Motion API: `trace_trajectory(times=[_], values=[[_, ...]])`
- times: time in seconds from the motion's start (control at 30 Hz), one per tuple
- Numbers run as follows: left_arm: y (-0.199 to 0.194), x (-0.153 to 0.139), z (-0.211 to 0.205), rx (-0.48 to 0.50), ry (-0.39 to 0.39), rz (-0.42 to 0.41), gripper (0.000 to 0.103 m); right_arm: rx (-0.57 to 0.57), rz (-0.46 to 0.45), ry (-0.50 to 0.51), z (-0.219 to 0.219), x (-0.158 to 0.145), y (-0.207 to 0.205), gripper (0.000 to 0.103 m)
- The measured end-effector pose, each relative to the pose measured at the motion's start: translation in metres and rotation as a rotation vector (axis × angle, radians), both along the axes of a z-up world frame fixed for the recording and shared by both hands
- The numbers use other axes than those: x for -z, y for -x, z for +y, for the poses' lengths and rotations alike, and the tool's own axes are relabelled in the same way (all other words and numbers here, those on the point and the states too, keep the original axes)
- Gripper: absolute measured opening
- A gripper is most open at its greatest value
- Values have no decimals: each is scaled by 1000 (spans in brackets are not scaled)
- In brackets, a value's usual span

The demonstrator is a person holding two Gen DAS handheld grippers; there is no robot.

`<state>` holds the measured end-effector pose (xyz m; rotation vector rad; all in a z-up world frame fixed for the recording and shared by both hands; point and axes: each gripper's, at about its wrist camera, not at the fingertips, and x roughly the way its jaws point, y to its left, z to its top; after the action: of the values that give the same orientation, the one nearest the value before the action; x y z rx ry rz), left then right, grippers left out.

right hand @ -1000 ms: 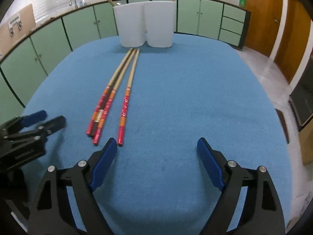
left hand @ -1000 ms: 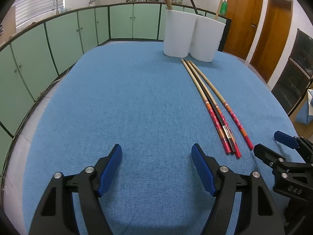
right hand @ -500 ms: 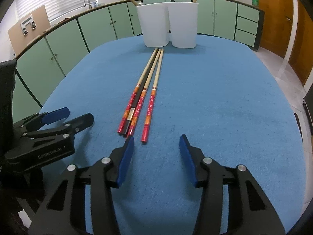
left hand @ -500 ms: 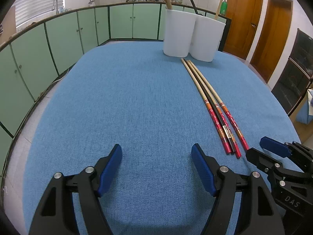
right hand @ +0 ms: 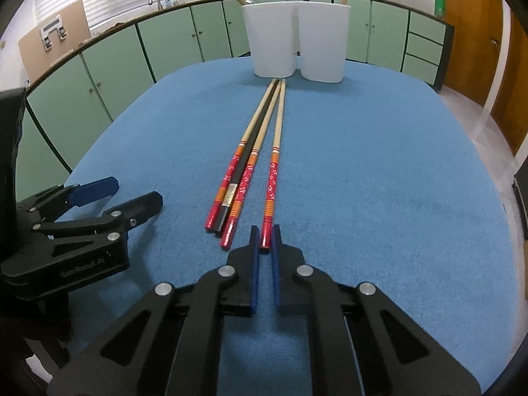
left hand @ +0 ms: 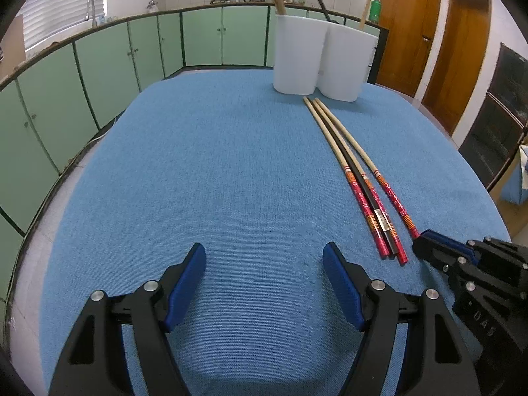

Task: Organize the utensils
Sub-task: 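Grasp a red chopstick with the right gripper while the left grasps another red chopstick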

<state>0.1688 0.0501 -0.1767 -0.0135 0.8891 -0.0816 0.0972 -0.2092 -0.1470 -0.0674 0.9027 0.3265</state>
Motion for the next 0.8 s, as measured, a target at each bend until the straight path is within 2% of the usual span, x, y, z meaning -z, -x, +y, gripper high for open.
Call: trace_trajectory(times=[0.17, 0.27, 0.5, 0.67, 0.8], values=[[2, -4, -12, 43, 23, -4, 72, 69, -4, 11, -29, -1, -3, 5], [3, -4, -27, 80, 11, 0, 72, 90, 1, -5, -42, 0, -4, 5], [0, -2, -48, 115, -19, 3, 72, 88, 5, -22, -44, 2, -4, 5], [-3, 1, -53, 112, -38, 14, 72, 89, 8, -31, -45, 2, -4, 5], [-3, 0, -45, 59, -61, 12, 73, 89, 9, -35, -46, 2, -4, 5]])
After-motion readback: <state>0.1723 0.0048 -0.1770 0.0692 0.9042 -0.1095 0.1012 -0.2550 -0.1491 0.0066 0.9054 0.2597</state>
